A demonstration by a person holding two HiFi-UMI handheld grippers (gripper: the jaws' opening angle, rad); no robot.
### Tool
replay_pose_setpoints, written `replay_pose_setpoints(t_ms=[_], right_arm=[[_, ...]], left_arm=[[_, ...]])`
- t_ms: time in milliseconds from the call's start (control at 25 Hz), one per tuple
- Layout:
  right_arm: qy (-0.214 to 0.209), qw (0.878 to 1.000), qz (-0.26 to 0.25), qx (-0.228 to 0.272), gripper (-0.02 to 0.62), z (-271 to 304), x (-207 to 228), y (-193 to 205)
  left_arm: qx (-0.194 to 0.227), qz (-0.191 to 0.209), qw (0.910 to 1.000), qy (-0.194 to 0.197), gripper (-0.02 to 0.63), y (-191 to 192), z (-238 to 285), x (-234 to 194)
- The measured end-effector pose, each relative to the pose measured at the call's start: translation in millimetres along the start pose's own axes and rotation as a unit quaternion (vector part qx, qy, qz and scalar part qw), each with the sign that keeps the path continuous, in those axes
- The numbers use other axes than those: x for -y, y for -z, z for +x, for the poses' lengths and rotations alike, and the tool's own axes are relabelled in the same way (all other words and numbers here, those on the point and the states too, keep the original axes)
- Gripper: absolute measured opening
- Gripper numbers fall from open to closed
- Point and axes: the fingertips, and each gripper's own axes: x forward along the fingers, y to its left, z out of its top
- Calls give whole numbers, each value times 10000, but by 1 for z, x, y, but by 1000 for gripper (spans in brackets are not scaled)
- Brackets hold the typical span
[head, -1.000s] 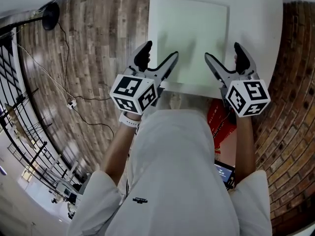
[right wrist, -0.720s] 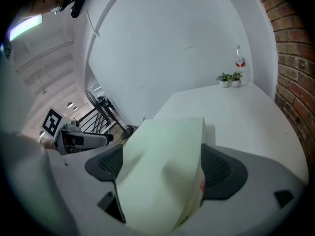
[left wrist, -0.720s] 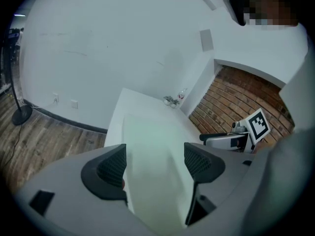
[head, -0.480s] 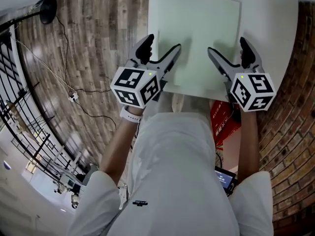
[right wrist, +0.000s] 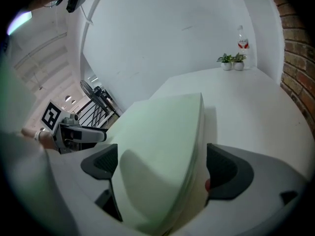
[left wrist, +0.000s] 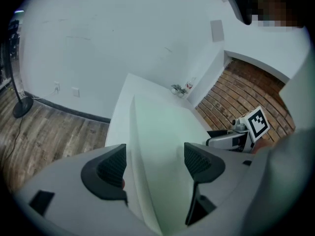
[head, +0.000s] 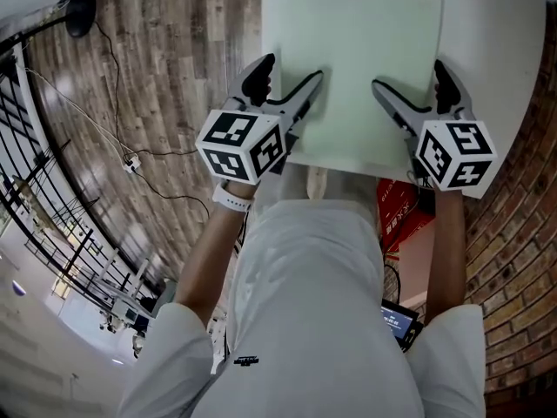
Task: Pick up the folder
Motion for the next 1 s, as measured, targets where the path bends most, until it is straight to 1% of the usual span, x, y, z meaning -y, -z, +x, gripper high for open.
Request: replay_pose_setpoints(t_ms=[320,520,640,880,1000], right_arm=[[-93,9995,165,-233,575,18,4,8],[-221,9987,392,-250,584,20,6,16],[-186,9989,364,-249,589,19,8,16],[-235,9988,355,-254,570,29,-1,10],[-201,9988,400,-217,563,22,2,10]], left_arm=[[-194,-126,9997,117,357,6,13,-13],[-255,-334,9986,309,365,12,18,-10],[-243,-551,9971,468,368,14,22,-7],[-192,-867,9945,548,366,12,27,-12],[-143,-860,9950,480,365,12,26,-4]])
